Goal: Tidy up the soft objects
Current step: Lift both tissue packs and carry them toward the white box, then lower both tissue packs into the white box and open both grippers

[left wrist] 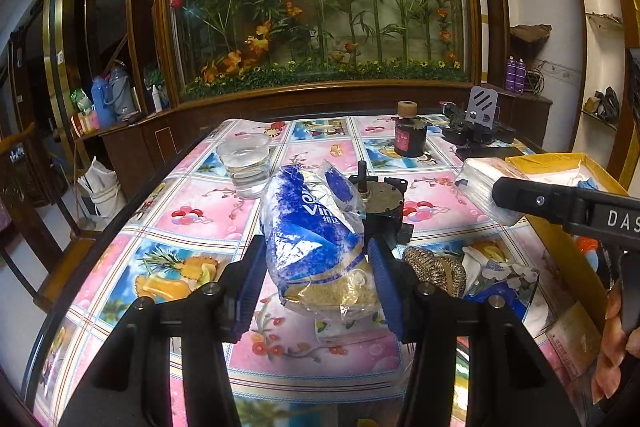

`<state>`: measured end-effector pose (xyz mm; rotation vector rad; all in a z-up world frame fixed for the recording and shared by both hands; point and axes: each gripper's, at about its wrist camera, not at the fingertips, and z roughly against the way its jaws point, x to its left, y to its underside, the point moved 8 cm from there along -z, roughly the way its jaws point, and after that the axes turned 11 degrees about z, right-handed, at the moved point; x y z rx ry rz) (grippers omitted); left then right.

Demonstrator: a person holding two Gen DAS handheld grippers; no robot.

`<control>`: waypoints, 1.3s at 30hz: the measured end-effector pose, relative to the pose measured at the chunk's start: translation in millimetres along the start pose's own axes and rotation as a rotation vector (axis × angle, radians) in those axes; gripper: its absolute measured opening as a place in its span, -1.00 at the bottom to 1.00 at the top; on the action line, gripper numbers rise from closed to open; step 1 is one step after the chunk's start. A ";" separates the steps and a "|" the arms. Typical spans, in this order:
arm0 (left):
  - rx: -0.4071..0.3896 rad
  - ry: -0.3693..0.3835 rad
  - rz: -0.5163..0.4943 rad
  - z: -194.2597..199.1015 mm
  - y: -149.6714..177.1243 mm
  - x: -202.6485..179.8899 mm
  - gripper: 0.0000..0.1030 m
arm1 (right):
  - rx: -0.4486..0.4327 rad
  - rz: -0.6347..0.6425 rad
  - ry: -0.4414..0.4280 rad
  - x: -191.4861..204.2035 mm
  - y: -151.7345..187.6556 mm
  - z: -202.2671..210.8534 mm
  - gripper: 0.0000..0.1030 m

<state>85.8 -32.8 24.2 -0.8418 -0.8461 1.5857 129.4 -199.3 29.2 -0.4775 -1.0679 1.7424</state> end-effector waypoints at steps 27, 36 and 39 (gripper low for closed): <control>0.047 0.254 -0.019 18.6 10.5 -82.2 -0.02 | -0.115 -0.220 0.155 -95.2 -14.2 54.2 0.53; 0.150 0.421 -0.036 24.1 27.1 -161.8 -0.02 | -0.133 -0.349 0.330 -178.7 -0.4 95.7 0.53; 0.180 0.464 -0.043 23.2 29.3 -184.2 -0.02 | -0.128 -0.382 0.385 -200.5 3.7 105.1 0.53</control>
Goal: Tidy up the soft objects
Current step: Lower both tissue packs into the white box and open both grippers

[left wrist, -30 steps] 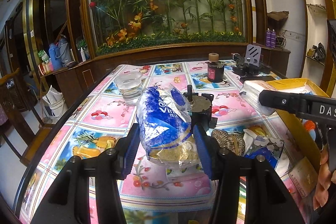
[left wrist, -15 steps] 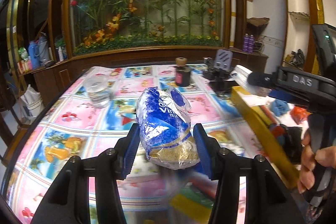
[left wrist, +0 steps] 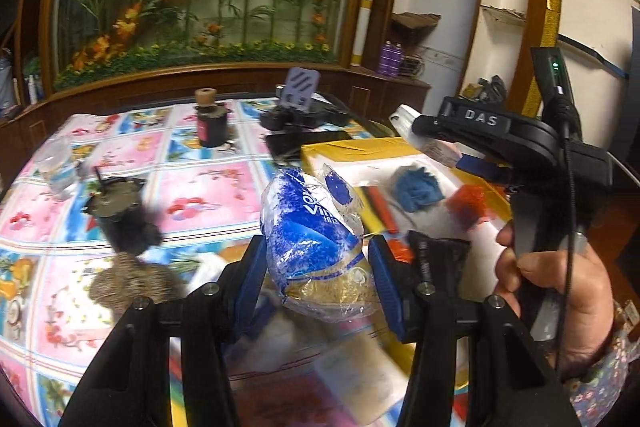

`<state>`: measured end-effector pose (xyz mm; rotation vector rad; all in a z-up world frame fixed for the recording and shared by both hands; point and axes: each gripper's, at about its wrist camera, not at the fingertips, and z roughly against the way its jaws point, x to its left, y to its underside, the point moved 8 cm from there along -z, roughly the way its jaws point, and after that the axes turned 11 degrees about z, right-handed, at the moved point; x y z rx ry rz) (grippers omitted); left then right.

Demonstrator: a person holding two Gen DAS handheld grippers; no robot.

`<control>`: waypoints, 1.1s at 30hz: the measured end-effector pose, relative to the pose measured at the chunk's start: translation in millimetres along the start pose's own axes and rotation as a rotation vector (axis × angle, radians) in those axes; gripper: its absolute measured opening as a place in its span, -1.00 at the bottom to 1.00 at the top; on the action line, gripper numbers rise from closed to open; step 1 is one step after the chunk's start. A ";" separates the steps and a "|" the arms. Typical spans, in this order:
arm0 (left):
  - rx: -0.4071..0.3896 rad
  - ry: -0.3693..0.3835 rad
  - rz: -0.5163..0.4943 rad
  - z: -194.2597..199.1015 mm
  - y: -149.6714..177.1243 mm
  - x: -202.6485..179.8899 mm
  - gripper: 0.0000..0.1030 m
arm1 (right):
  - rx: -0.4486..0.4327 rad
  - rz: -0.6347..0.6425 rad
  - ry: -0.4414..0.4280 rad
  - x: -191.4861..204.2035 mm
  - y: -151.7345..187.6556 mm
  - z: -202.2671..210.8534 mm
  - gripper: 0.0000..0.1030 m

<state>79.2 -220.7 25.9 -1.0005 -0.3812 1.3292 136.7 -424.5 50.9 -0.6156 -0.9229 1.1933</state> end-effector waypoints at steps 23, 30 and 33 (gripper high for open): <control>0.267 0.115 0.042 -113.5 8.6 -70.2 -0.02 | 0.170 0.051 0.230 -63.5 -4.0 -57.0 0.53; 0.272 0.123 0.056 -112.0 12.4 -63.1 -0.02 | 0.190 0.072 0.245 -59.4 1.8 -60.4 0.57; 0.268 0.126 0.052 -107.6 13.7 -63.4 0.04 | 0.188 0.060 0.240 -59.9 1.7 -58.1 0.62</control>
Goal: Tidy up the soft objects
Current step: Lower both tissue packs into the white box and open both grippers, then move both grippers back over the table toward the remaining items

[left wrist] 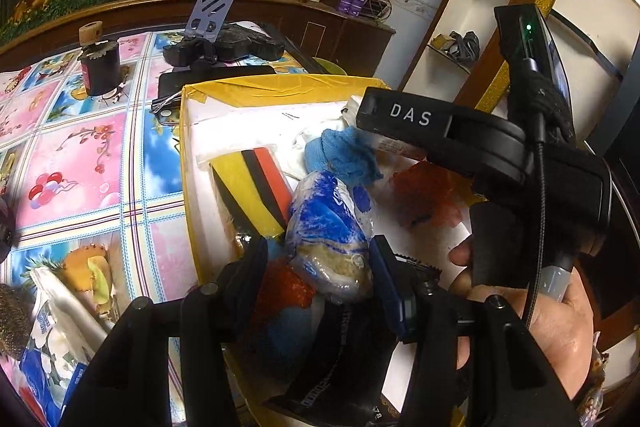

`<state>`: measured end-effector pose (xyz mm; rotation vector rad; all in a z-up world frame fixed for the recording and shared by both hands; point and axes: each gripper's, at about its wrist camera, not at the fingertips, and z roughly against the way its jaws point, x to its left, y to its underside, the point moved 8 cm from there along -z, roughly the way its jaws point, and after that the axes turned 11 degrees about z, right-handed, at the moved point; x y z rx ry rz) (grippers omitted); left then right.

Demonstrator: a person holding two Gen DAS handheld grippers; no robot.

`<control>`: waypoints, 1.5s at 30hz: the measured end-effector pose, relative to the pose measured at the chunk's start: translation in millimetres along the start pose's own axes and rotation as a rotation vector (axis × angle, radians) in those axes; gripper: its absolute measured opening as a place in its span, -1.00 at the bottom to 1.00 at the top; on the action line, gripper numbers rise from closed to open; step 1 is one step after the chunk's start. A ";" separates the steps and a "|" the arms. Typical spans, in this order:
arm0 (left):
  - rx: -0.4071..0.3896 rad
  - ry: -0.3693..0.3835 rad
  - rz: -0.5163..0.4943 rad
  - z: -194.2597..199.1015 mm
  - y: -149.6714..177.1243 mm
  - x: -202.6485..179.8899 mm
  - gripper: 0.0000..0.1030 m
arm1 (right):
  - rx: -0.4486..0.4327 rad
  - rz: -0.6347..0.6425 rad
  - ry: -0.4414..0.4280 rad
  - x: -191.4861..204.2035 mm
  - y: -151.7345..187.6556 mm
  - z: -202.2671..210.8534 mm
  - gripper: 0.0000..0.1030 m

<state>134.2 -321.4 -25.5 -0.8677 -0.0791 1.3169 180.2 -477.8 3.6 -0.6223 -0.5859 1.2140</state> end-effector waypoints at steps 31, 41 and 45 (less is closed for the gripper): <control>-0.099 0.025 -0.005 58.2 4.6 11.9 0.16 | -0.558 0.007 -0.035 20.4 -7.8 144.0 0.74; -0.152 0.003 0.020 112.2 29.2 58.4 0.16 | -0.717 0.122 -0.009 77.8 41.6 211.2 0.85; -0.147 -0.003 0.098 134.9 44.4 100.0 0.17 | -0.717 0.231 -0.031 108.2 57.6 219.9 0.86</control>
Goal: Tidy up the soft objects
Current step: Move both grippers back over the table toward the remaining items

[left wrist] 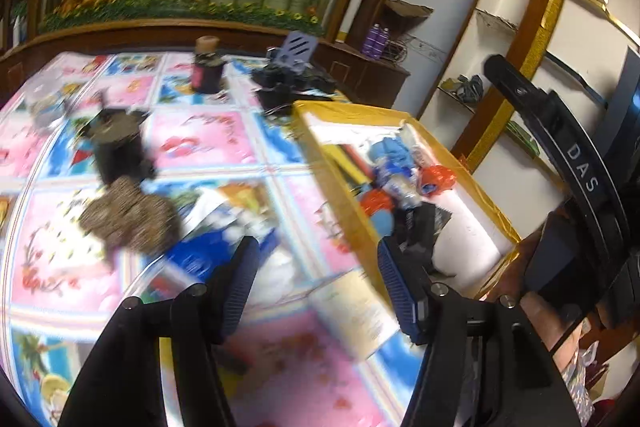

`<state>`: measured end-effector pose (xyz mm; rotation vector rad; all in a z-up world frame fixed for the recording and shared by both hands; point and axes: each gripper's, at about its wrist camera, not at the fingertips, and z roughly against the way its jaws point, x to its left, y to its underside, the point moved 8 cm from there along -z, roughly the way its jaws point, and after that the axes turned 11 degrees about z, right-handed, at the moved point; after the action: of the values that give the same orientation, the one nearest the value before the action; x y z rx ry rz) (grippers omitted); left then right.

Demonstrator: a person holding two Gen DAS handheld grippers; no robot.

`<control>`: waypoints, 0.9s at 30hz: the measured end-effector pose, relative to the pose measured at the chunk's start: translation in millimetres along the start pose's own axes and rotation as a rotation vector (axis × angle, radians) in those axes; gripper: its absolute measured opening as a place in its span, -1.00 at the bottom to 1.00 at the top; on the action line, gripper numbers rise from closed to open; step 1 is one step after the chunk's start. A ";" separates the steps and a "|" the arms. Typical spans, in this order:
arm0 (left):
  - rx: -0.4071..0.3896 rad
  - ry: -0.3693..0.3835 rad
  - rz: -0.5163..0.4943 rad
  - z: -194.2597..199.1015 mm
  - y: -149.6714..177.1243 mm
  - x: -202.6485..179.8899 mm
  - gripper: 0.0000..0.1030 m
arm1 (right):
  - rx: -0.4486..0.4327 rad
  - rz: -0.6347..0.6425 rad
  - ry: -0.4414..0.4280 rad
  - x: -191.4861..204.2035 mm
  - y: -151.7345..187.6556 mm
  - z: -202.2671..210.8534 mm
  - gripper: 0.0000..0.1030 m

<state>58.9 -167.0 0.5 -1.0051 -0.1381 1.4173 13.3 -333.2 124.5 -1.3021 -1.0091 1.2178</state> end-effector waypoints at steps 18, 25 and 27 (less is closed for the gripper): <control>0.043 -0.079 0.237 29.3 7.1 100.9 0.17 | 0.273 0.007 -0.461 92.5 45.1 -10.6 0.95; -0.086 -0.162 0.387 54.3 -6.7 139.6 0.17 | 0.545 0.072 -0.742 161.7 102.7 11.3 0.95; -0.132 -0.176 0.430 64.5 -10.6 150.0 0.17 | 0.582 0.114 -0.757 177.5 115.6 12.9 0.95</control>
<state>59.1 -5.3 -24.5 -1.0578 -0.1517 1.9108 15.5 -168.8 -9.7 -0.4345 -0.9737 1.9805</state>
